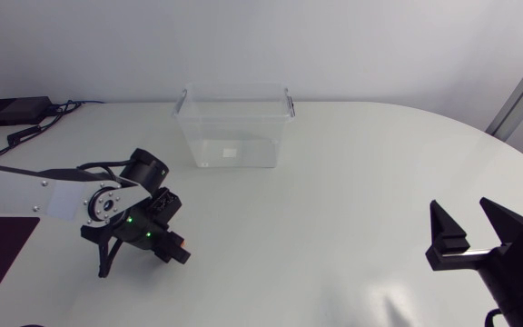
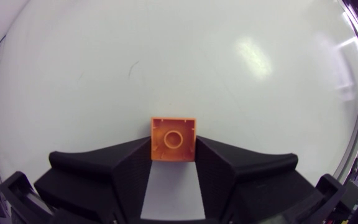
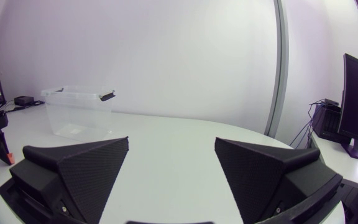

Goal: Place the duplo bricks in the container

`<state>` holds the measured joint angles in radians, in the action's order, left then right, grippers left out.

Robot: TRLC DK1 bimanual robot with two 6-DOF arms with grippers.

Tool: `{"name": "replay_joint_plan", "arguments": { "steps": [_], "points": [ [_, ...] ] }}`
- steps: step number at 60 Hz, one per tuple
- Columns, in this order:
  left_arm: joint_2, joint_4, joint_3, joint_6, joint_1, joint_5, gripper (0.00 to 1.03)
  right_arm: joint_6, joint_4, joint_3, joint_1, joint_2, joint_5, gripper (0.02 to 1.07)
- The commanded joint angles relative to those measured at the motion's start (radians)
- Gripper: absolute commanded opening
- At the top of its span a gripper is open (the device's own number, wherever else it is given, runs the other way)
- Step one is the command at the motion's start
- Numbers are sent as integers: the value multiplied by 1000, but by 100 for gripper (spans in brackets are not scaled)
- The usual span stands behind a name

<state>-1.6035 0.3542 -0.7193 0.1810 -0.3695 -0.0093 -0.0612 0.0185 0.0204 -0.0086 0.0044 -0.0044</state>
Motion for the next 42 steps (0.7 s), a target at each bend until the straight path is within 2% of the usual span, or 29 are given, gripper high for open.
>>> {"name": "replay_joint_plan", "arguments": {
  "steps": [1,11,19,30,42],
  "points": [
    [31,-20,17,15,6,-1,23,-20,-12,-20,-7,-9,-8,102],
    [191,-18,14,14,-3,-1,23,-20,-11,-20,-7,-9,-8,102],
    [301,15,-103,25,9,-12,23,-19,-11,-20,-7,-9,-8,102],
    [226,49,-312,35,43,-14,23,-20,-11,-20,-7,-9,-8,102],
    [42,55,-549,28,64,-12,23,-20,-11,-20,-7,-9,-8,102]
  ]
}}
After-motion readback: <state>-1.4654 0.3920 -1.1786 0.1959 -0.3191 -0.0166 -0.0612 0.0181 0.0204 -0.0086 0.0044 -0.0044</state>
